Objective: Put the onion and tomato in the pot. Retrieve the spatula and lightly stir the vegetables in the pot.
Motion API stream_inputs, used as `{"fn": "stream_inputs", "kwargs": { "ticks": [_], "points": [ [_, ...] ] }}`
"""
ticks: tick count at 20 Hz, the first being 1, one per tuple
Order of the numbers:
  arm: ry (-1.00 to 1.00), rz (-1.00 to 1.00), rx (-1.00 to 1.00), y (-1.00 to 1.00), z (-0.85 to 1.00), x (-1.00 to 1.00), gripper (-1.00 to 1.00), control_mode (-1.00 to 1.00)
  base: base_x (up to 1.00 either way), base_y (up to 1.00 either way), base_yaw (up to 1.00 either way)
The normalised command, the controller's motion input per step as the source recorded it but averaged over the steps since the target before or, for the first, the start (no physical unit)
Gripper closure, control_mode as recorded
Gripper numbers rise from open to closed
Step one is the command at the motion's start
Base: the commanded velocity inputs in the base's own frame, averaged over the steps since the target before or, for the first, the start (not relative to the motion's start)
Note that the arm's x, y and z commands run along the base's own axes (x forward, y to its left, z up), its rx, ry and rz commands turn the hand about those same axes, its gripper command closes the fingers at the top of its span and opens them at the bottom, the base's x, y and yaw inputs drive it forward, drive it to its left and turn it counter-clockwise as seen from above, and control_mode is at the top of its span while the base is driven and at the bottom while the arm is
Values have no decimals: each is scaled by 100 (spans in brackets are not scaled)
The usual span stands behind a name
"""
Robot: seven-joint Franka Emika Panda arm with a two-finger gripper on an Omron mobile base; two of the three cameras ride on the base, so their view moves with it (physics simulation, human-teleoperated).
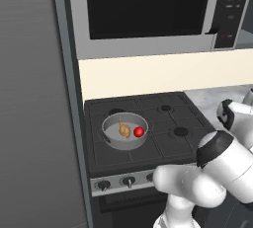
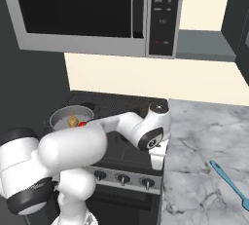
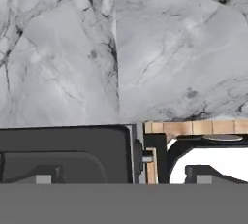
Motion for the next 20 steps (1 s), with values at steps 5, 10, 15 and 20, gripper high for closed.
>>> {"fn": "stream_inputs", "kwargs": {
  "ticks": [5,10,15,20],
  "points": [
    [0,-46,3,-88,0,-5,-100,-100,0,0,0],
    [-2,-34,0,-47,1,-16,-100,-100,0,0,0],
    [-13,0,15,-29,15,-47,-100,-100,0,0,0],
    [-20,0,16,-32,21,-39,-100,-100,0,0,0]
  ]
}}
